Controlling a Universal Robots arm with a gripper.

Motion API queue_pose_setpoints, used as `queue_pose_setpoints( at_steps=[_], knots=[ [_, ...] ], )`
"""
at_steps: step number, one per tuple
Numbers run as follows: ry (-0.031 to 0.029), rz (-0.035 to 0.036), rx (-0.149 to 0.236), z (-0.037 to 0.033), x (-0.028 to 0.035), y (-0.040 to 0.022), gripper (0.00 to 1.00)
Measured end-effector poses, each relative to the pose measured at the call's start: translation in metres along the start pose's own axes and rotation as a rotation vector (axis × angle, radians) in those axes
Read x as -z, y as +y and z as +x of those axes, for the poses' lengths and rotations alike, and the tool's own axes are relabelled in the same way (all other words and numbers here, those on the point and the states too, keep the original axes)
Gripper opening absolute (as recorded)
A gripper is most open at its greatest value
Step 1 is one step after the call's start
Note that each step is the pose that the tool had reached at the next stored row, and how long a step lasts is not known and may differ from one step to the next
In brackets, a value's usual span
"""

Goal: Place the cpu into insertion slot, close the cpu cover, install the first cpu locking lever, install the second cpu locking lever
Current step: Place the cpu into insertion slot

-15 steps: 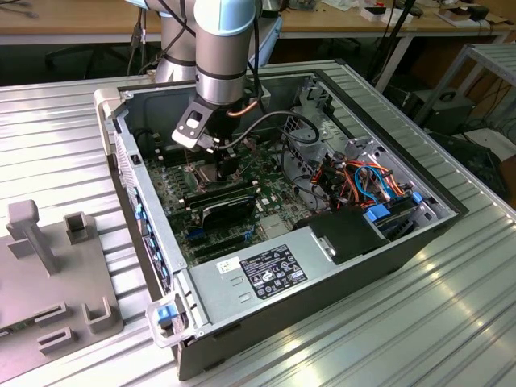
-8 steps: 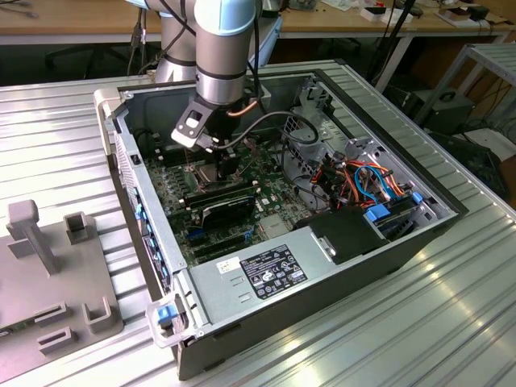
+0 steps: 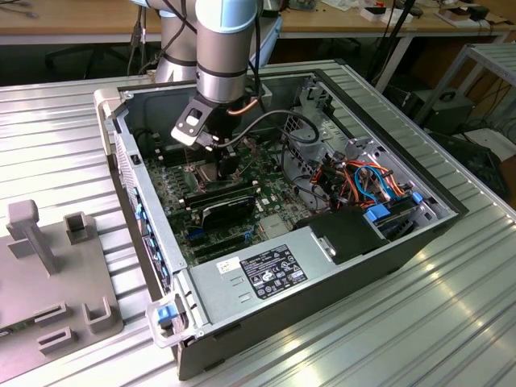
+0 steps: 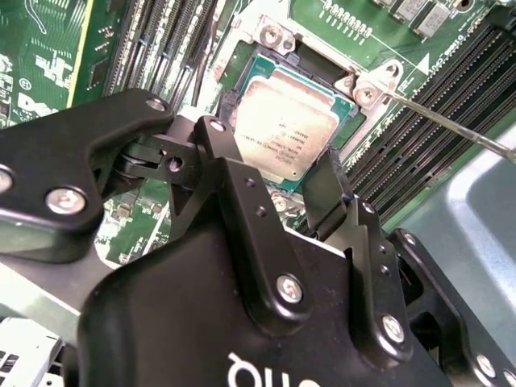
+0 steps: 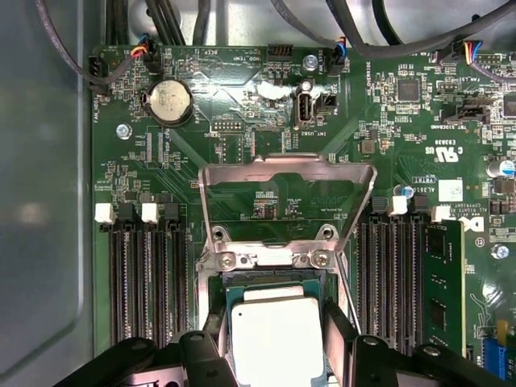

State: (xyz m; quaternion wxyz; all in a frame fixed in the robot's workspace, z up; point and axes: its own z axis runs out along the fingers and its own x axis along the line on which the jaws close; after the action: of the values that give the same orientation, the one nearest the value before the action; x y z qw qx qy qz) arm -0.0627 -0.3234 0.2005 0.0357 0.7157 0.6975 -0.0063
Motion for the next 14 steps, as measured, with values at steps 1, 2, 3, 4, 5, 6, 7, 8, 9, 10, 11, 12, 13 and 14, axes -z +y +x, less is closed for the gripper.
queue_pose_setpoints(
  at_steps=[1,2,3,4,5,6,7,8,9,10,11,12,13,14],
  knots=[
    [-0.0005,0.0005,-0.008,0.0000,0.0000,0.0000,0.57],
    [-0.0008,0.0010,-0.017,0.0000,0.0000,0.0001,0.57],
    [-0.0011,0.0015,-0.025,0.0000,0.0000,0.0002,0.57],
    [-0.0012,0.0018,-0.031,0.0000,0.0000,0.0003,0.57],
    [-0.0012,0.0022,-0.036,0.0000,-0.0001,0.0004,0.57],
    [-0.0007,0.0025,-0.040,0.0000,-0.0002,0.0005,0.57],
    [-0.0001,0.0028,-0.045,0.0001,-0.0004,0.0006,0.57],
    [-0.0002,0.0033,-0.055,0.0001,-0.0007,0.0010,0.57],
    [-0.0008,0.0041,-0.069,0.0001,-0.0009,0.0012,0.57],
    [-0.0014,0.0049,-0.083,0.0001,-0.0012,0.0015,0.57],
    [-0.0015,0.0051,-0.085,0.0001,-0.0013,0.0016,0.57],
    [-0.0015,0.0051,-0.085,0.0001,-0.0014,0.0016,0.57],
    [-0.0015,0.0051,-0.085,0.0001,-0.0016,0.0016,0.57],
    [-0.0014,0.0051,-0.085,0.0002,-0.0017,0.0017,0.57]
  ],
)
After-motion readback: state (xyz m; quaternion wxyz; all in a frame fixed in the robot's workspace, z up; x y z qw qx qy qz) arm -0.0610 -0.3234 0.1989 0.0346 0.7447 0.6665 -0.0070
